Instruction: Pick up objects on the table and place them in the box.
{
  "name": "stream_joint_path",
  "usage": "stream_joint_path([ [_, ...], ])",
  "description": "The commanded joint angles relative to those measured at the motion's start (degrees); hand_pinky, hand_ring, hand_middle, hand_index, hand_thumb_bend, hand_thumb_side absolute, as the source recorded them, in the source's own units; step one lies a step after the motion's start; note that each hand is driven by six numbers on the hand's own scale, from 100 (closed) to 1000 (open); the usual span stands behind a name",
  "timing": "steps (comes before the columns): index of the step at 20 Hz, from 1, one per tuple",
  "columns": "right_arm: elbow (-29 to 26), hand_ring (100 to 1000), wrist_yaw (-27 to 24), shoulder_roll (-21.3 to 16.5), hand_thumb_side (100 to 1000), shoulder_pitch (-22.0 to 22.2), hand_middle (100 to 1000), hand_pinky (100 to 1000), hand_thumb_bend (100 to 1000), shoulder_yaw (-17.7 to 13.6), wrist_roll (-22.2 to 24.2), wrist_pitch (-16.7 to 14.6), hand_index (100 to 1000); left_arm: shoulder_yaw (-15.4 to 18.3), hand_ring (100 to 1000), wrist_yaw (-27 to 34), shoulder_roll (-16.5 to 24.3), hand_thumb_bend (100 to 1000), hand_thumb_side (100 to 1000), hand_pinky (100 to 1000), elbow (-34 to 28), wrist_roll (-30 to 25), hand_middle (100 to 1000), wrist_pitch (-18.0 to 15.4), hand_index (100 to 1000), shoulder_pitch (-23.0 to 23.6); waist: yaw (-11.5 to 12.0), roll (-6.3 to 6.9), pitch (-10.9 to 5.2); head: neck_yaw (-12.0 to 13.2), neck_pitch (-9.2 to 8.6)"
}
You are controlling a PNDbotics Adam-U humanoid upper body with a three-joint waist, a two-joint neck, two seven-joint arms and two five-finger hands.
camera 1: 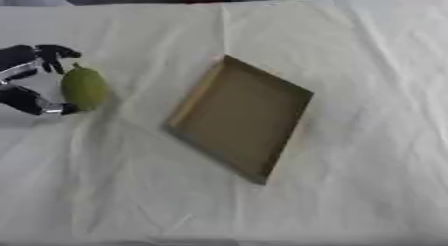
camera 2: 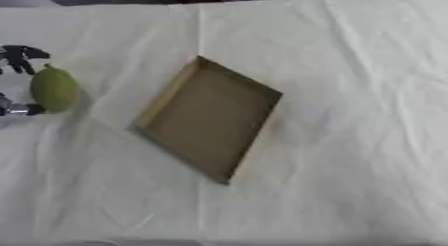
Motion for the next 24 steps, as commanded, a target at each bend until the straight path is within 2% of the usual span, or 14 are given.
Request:
stream_joint_path([
  [1,-0.79,628,-0.54,-1.28,279,-0.61,614,725,100,-0.55,0.03,0.04,743,1.04,668,-3.63,0.82,580,571,655,0.66,2.56,908,-0.2,1000,-1.36,-0.06,-0.13,-1.06,0.36,-0.41],
  [7,-0.71,628,-0.66,-1.13,282,-0.6,613,726,100,-0.56,0.17,0.05,742,1.83,659,-6.74,-0.06,557,564,650,4.03,4.77,891,0.19,989,-2.32,-0.21,-0.15,-0.98,0.56,-0.66],
  [12,-0.64,628,-0.77,-0.95,285,-0.57,613,727,100,-0.64,0.22,0.08,741,2.78,659,-5.95,-1.56,499,585,652,7.49,4.13,869,1.15,983,-3.57,-0.47,-0.22,-0.84,0.75,-0.94],
  [18,-0.57,628,-0.88,-0.88,286,-0.57,613,727,100,-0.69,0.3,0.02,741,3.44,652,-5.36,-2.24,498,571,645,9.4,3.13,853,2.61,986,-4.39,-0.71,-0.22,-0.71,0.91,-1.01],
  [21,-0.59,628,-0.99,-0.66,288,-0.7,612,728,100,-0.67,0.35,0.08,740,3.86,634,-5.84,-3.14,479,537,630,10.48,2.94,797,3.35,970,-5.23,-0.83,-0.28,-0.57,1.01,-1.13],
  [24,-0.54,628,-1.04,-0.64,289,-0.65,612,728,100,-0.77,0.33,0.12,740,3.79,594,-5.96,-3.43,470,433,630,9.6,2.95,763,2.77,914,-5.46,-0.83,-0.28,-0.49,1.01,-1.0],
])
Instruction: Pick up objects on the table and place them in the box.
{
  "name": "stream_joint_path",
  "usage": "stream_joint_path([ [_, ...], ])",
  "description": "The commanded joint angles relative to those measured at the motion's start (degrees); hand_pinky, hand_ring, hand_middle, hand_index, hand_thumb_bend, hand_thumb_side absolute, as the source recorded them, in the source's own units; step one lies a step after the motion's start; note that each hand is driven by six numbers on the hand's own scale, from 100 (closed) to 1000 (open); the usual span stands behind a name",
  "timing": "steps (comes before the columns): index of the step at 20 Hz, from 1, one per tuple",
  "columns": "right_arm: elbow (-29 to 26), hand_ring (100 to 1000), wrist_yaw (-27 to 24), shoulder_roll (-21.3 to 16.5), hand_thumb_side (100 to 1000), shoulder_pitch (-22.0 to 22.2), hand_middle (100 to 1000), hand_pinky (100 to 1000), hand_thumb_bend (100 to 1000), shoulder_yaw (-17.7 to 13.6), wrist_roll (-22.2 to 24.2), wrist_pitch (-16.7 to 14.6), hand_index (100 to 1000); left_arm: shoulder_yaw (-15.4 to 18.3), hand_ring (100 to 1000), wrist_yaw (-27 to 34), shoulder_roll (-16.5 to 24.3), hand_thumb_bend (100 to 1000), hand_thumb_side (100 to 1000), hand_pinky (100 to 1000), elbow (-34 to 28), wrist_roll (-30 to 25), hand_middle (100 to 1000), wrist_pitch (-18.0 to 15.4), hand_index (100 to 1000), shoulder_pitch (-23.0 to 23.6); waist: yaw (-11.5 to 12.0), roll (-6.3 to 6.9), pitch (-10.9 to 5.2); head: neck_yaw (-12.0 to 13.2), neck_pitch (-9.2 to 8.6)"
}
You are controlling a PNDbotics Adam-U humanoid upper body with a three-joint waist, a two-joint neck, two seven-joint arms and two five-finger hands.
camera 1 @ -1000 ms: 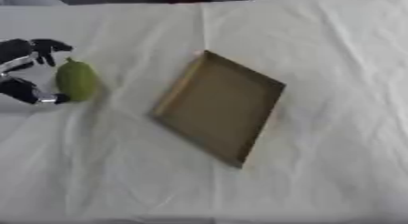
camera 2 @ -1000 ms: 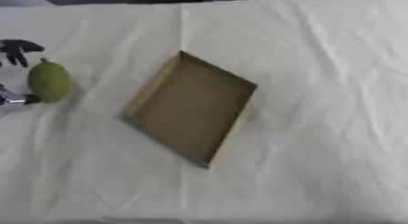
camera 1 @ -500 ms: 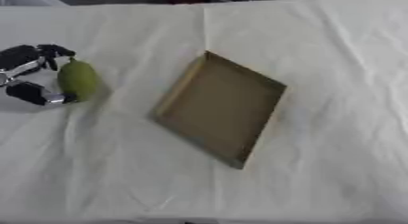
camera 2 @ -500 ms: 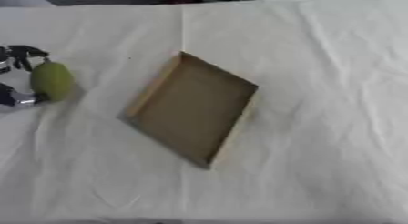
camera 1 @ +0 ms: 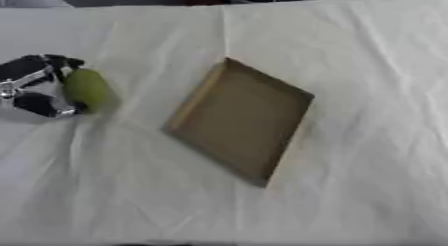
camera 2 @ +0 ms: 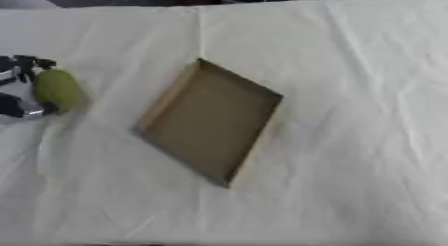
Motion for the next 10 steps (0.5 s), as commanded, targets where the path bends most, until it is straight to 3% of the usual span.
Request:
stream_joint_path([
  [1,-0.53,628,-0.44,-1.13,290,-0.65,612,729,100,-0.49,0.15,0.04,740,0.46,594,-0.1,1.09,465,399,634,-1.53,0.29,763,-0.38,910,-0.93,-0.04,-0.12,-0.83,0.12,-0.45],
  [3,-0.56,628,-0.44,-1.07,290,-0.66,612,729,100,-0.49,0.18,0.11,740,0.23,589,0.07,1.13,444,213,636,-2.81,1.1,743,-0.87,898,-0.84,0.05,-0.08,-0.85,0.12,-0.47],
  [5,-0.61,628,-0.45,-1.03,289,-0.71,612,728,100,-0.49,0.17,0.18,740,0.03,581,0.28,1.16,434,100,639,-3.61,2.01,719,-1.1,879,-0.78,0.11,-0.08,-0.9,0.15,-0.5],
  [7,-0.65,628,-0.44,-0.97,290,-0.71,612,729,100,-0.48,0.15,0.25,740,-0.1,567,0.55,1.16,411,100,637,-3.99,2.83,682,-1.1,790,-0.78,0.13,-0.12,-0.95,0.15,-0.56],
  [10,-0.67,628,-0.42,-0.89,288,-0.68,612,729,100,-0.5,0.15,0.33,740,-0.17,547,1.15,1.15,405,100,630,-4.24,3.88,670,-1.04,728,-0.77,0.18,-0.15,-0.99,0.15,-0.56],
])
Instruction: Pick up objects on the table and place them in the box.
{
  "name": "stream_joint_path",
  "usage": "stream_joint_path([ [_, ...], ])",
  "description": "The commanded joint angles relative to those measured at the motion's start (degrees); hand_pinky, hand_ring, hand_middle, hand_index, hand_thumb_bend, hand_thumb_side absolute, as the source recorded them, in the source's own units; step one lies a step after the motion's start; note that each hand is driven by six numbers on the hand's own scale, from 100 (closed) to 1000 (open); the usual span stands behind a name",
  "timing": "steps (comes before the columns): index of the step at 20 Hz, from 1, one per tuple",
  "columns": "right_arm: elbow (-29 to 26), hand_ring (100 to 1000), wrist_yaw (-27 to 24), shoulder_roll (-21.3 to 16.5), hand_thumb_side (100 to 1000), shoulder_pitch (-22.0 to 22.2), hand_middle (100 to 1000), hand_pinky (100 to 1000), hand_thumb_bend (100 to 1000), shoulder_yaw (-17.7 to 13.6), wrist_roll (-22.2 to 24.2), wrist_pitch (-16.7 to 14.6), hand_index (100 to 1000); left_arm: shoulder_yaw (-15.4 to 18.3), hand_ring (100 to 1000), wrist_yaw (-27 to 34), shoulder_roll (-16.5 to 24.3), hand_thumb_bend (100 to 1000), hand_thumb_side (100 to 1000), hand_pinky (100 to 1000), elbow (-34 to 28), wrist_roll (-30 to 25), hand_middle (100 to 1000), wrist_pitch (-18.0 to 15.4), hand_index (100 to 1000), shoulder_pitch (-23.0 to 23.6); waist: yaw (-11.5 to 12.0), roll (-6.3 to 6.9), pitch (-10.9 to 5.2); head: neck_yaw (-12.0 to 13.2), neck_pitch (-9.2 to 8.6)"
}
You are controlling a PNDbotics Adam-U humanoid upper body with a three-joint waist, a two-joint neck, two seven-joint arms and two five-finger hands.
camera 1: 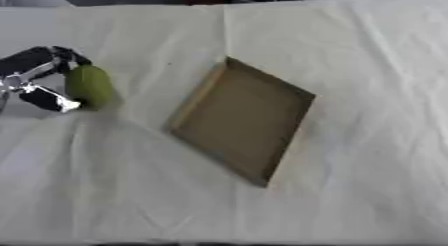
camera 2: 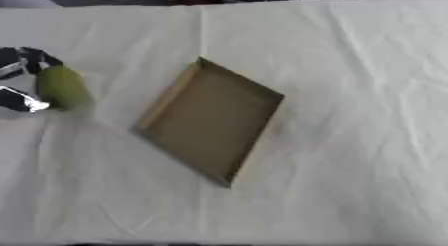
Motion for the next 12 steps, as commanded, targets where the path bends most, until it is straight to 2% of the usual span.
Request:
stream_joint_path([
  [1,-0.67,628,-0.06,-0.95,291,-0.66,612,729,100,-0.5,-0.02,0.13,740,-0.06,546,0.77,1.38,414,100,629,-1.21,1.4,669,0.06,726,-0.72,0.07,-0.16,-0.99,0.13,-0.52],
  [4,-0.66,627,-0.05,-0.85,293,-0.61,612,729,100,-0.56,-0.03,0.25,740,-0.08,507,1.54,1.38,360,100,599,-1.78,2.23,584,0.19,610,-0.7,0.12,-0.14,-1.01,0.11,-0.42],
  [7,-0.72,627,-0.05,-0.77,292,-0.58,612,729,100,-0.61,-0.09,0.33,740,-0.16,458,1.6,1.32,342,100,552,-2.16,3.11,539,0.58,563,-0.7,0.09,-0.14,-1.05,0.1,-0.37],
  [10,-0.76,627,-0.01,-0.73,292,-0.53,612,729,100,-0.65,-0.19,0.4,740,-0.27,362,2.22,1.17,412,100,501,-2.71,4.38,475,0.35,492,-0.73,0.05,-0.17,-1.12,0.1,-0.33],
  [12,-0.79,627,0.02,-0.71,291,-0.5,612,729,100,-0.68,-0.27,0.45,740,-0.28,338,2.83,1.11,440,100,489,-3.48,5.27,467,0.02,482,-0.77,0.06,-0.2,-1.17,0.03,-0.29],
])
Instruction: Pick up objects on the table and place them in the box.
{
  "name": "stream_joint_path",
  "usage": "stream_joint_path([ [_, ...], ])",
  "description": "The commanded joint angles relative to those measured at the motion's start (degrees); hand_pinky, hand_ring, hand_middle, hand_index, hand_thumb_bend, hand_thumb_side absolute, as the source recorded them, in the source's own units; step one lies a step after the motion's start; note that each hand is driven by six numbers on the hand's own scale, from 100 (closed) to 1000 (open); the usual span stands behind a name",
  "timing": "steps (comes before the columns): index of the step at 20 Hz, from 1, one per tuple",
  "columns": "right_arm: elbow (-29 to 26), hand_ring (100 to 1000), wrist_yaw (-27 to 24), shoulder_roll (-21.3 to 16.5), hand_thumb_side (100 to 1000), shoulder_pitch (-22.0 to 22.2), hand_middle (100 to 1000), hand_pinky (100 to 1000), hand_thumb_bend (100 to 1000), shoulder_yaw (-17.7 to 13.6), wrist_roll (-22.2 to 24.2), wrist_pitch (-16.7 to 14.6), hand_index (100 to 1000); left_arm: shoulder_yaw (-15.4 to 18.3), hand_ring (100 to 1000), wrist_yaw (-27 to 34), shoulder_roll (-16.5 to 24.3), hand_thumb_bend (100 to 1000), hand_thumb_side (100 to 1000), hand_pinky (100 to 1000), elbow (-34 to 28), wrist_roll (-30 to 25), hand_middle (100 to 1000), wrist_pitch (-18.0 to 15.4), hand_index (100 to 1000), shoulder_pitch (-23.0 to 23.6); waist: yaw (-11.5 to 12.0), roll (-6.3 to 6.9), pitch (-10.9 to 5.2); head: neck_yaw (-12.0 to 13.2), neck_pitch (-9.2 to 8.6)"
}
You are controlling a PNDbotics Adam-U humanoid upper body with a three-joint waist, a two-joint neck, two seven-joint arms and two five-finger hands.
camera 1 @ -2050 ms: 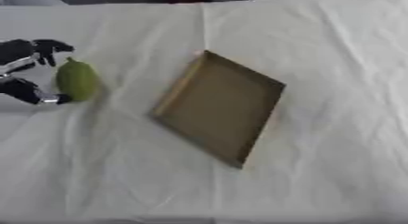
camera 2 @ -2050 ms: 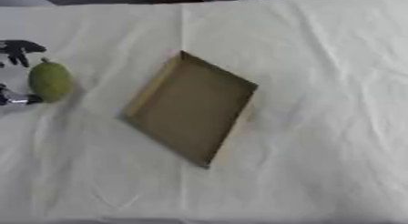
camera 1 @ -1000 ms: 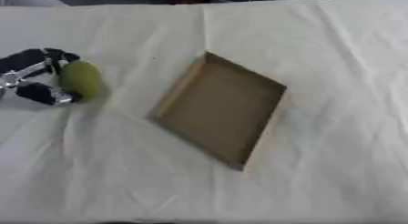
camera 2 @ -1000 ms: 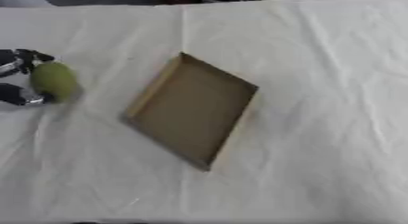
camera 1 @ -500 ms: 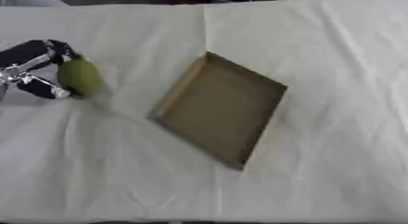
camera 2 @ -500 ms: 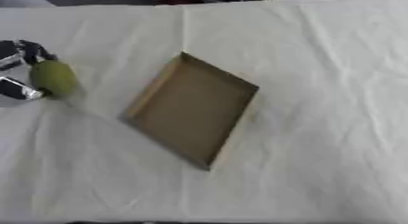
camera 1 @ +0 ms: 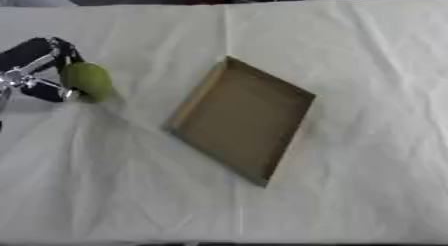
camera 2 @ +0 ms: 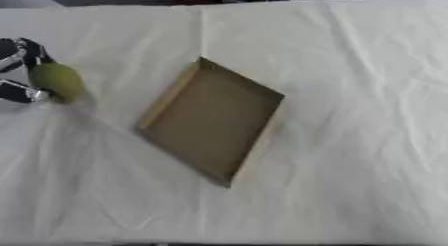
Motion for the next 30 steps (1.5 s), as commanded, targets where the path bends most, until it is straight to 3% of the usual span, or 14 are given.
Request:
stream_joint_path([
  [1,-0.8,627,0.05,-1.15,290,-0.51,612,729,100,-0.63,-0.13,0.16,740,0.11,329,1.21,1.3,449,100,485,-2.32,1.55,464,-0.36,481,-0.91,0.02,-0.18,-1.19,-0.04,-0.25],
  [12,-0.76,624,0.34,-1.29,278,-0.65,610,726,100,-0.59,-0.83,-0.06,739,-0.23,300,3.92,-1.74,443,100,484,-12.99,0.67,467,-0.37,484,-4.22,0.29,-0.73,-1.59,-0.93,0.35],
  [22,-0.85,623,0.41,-1.14,273,-1.24,609,725,100,-0.45,-0.91,-0.15,739,-2.74,294,12.15,-12.12,287,100,490,-23.01,-8.11,467,3.54,477,-7.26,-0.3,-0.93,-1.26,-1.58,-0.31],
  [30,0.67,623,0.65,-2.98,250,-3.16,609,720,100,0.48,-0.81,-1.67,738,-5.19,296,8.61,-19.21,273,100,492,-21.73,-14.0,465,1.05,476,-7.37,-1.33,-1.18,-0.49,-1.59,-1.1],
])
